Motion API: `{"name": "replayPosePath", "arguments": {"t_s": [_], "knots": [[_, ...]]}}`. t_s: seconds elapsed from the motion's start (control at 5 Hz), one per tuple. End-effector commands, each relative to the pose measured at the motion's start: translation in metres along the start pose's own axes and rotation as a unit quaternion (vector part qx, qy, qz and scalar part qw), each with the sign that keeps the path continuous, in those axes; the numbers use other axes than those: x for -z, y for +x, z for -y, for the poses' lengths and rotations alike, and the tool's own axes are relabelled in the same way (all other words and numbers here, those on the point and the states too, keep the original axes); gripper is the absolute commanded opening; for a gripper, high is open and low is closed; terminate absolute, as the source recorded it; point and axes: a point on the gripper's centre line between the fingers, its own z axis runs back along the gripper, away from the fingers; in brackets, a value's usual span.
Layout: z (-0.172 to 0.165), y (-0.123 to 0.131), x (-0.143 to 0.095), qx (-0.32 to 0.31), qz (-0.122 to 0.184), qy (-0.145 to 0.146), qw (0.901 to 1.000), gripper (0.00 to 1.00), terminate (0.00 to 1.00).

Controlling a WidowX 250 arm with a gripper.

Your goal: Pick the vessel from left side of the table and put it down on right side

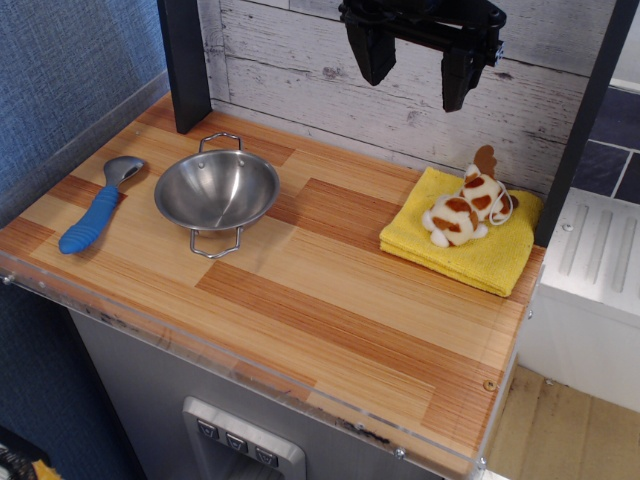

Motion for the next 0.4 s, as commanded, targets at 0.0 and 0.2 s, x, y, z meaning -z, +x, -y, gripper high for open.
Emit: {"name": "replayPosePath", "arguments": {"t_s": [0.0, 0.2], "knots": [[0.0, 0.0, 0.0, 0.0, 0.0, 0.0, 1.0, 1.0, 0.0], [-0.015, -0.007, 0.006, -0.003, -0.013, 0.029, 0.9995, 1.0, 0.0]]}}
